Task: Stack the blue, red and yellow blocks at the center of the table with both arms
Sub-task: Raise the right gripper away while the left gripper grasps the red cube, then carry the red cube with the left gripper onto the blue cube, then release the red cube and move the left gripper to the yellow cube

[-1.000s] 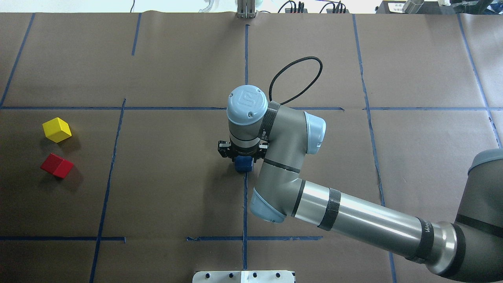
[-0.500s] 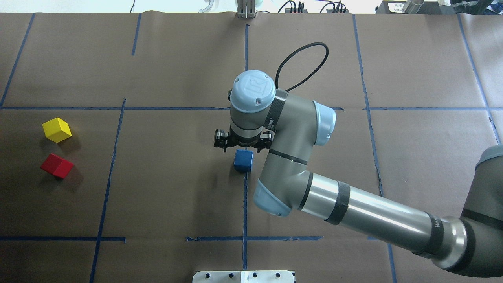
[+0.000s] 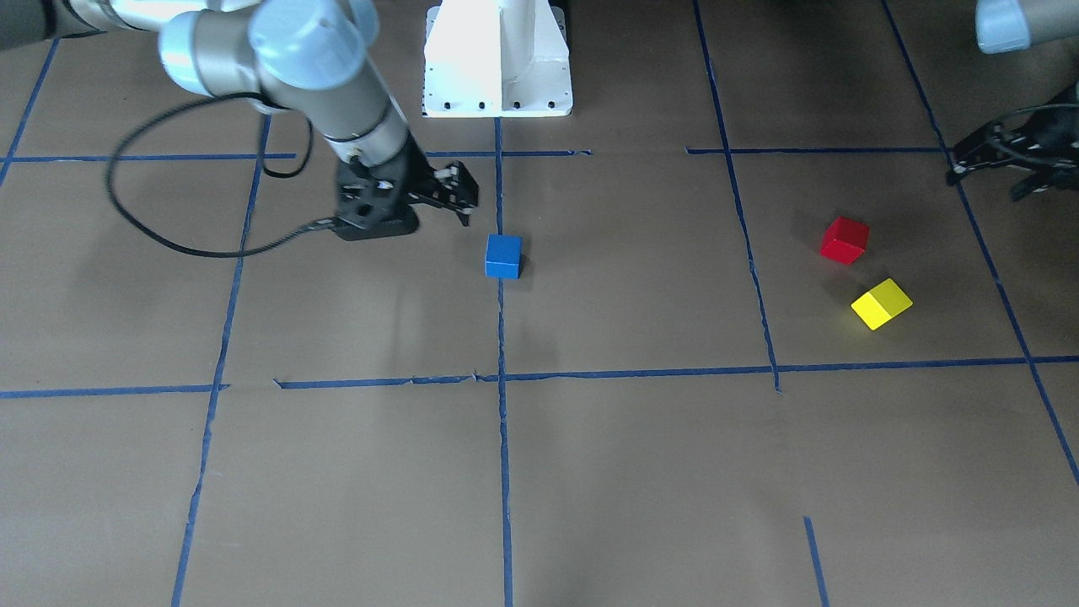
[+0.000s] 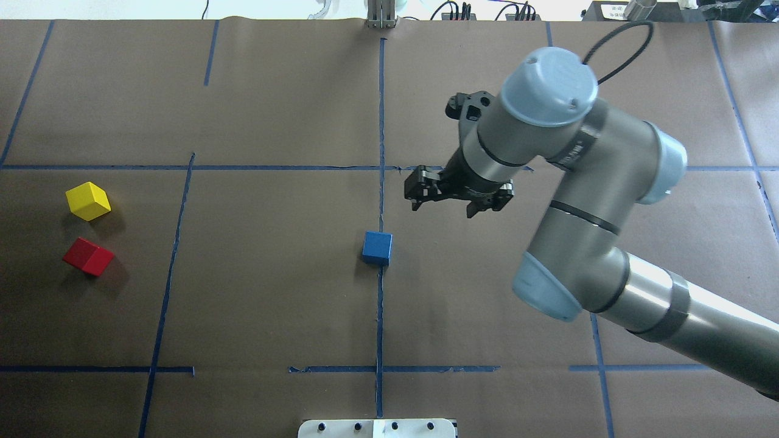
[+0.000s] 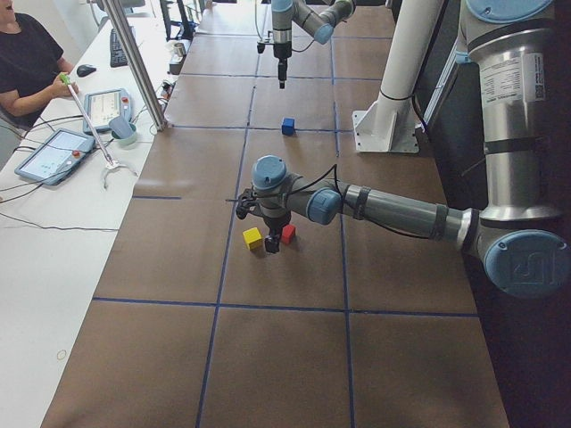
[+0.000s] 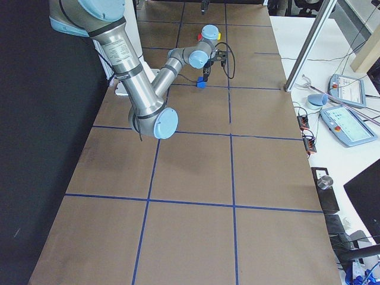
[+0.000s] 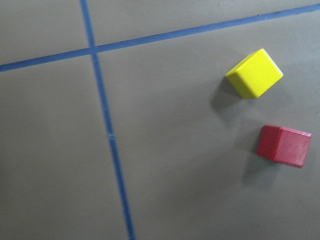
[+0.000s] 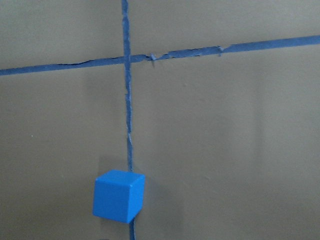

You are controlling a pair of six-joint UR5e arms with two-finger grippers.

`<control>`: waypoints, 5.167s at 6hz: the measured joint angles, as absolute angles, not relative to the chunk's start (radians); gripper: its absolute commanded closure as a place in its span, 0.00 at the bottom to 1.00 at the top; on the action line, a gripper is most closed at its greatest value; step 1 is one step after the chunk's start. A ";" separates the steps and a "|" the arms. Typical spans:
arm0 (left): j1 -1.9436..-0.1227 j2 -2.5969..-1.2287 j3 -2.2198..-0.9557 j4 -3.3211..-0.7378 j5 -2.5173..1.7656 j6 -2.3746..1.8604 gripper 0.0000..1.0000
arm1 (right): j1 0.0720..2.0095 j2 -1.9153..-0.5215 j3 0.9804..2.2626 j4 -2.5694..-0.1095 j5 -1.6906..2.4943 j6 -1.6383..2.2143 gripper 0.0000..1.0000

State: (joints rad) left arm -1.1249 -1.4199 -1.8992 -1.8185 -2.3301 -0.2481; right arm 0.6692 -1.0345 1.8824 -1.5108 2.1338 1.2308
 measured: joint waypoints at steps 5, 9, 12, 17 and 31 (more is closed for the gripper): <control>-0.896 -1.471 -1.732 -2.114 -2.217 -0.280 0.00 | 0.682 -1.161 2.003 -1.505 2.146 1.230 0.00; -0.849 -1.527 -1.679 -2.133 -2.214 -0.347 0.97 | 0.676 -1.164 1.997 -1.505 2.141 1.230 0.00; -0.842 -1.554 -1.733 -2.125 -2.214 -0.572 1.00 | 0.676 -1.164 1.997 -1.505 2.137 1.230 0.00; -0.543 -2.192 -1.722 -1.723 -1.968 -1.172 1.00 | 0.820 -1.332 2.041 -1.500 2.180 0.993 0.00; -0.466 -2.464 -1.492 -1.555 -1.832 -1.132 0.00 | 0.847 -1.371 2.034 -1.499 2.183 0.945 0.00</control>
